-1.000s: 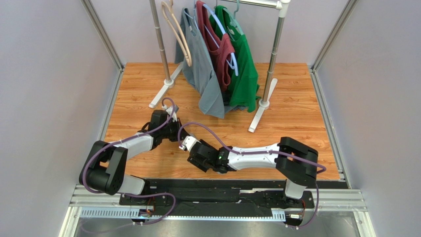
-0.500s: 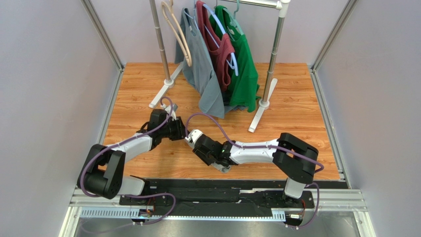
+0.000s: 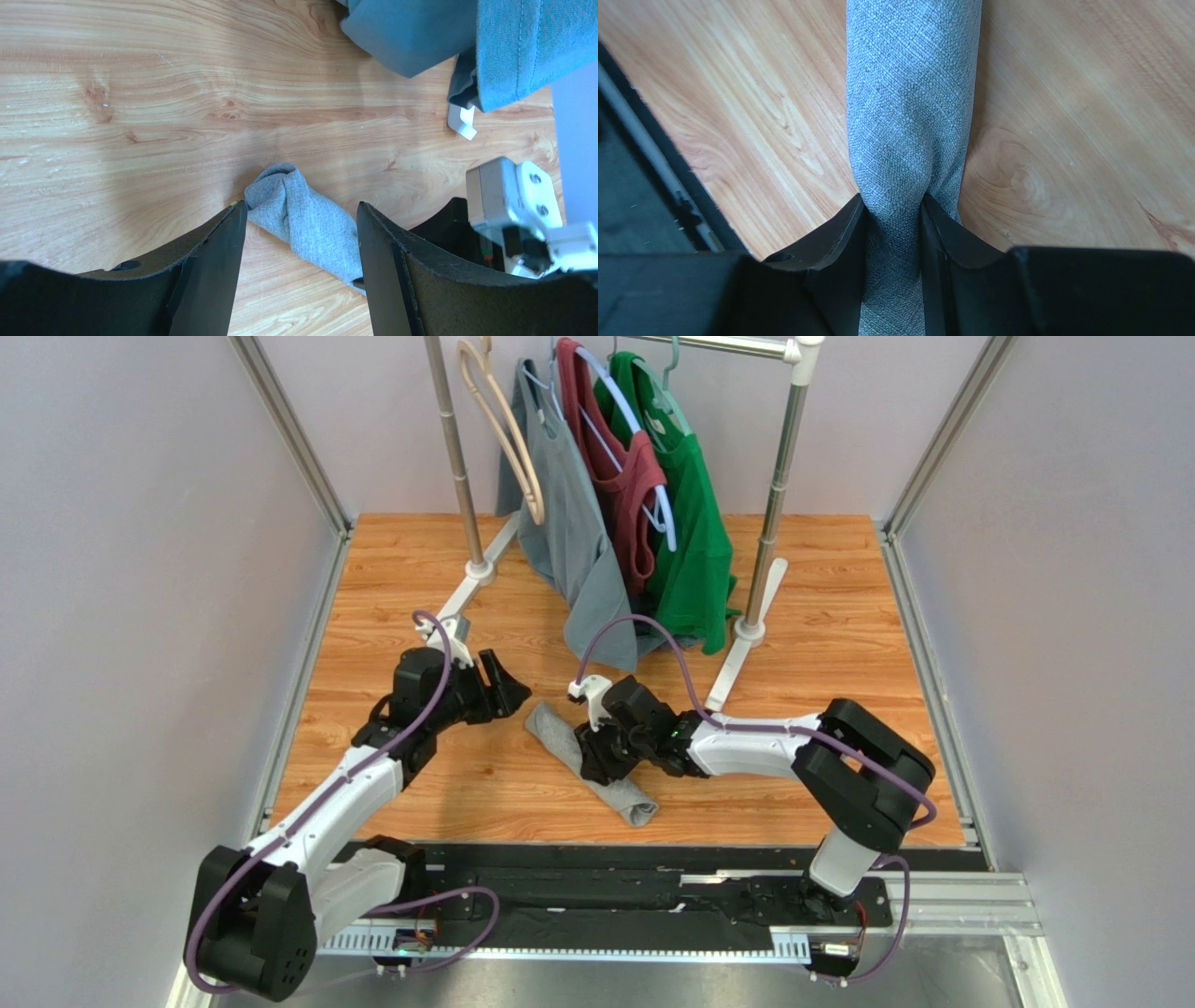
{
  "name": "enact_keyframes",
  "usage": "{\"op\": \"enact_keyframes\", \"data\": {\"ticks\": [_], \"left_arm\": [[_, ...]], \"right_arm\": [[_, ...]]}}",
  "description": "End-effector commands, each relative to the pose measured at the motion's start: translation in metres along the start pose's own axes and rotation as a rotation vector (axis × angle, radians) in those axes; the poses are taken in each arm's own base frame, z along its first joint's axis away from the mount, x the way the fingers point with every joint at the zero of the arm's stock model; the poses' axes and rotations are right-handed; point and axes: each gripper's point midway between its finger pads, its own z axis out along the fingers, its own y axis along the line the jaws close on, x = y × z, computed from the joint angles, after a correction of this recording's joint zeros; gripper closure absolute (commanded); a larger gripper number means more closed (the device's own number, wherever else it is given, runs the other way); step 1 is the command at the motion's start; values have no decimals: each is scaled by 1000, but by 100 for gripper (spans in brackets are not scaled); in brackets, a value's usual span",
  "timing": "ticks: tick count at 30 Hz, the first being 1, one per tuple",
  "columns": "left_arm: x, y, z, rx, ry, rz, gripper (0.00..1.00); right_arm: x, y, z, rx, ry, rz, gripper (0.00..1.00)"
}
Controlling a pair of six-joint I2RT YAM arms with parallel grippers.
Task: Fold the napkin, place the utensils inside, and roll it up
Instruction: Roll the napkin at the center of the board.
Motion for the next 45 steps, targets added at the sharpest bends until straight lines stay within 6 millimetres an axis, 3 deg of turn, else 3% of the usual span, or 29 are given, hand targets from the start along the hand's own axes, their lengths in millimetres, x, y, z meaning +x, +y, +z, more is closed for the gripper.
{"op": "enact_keyframes", "data": {"ticks": [1,13,26,29,31,34,35,36,37,40,41,43,45], "left_arm": [[9,7,6,8,-3,9,33],[14,0,34,123,-3,60,33],[41,9,45,135,84,27,38],[44,10,50,137,97,20,46],[47,13,53,129,109,15,58],[50,15,56,119,127,13,80],[48,15,58,119,131,15,92],[48,15,58,119,134,14,97],[50,16,59,114,145,10,100],[50,17,62,96,171,-6,100],[48,17,65,90,178,-11,100],[52,19,65,73,208,-18,100],[53,20,68,65,231,-23,100]], "right_arm": [[5,20,1,-182,12,74,68],[9,18,6,-299,22,140,68],[13,4,12,-319,32,196,69],[14,2,14,-319,37,203,68],[13,1,13,-311,38,203,67],[2,3,5,-299,13,187,57],[-1,1,3,-281,5,179,53],[-4,1,0,-269,1,169,49],[-4,3,-6,-256,5,157,44],[-9,1,-13,-180,0,109,40],[-19,-4,-18,-120,-40,78,39],[-17,-1,-23,-54,-24,29,35],[-33,-9,-31,68,-78,-43,33]]}}
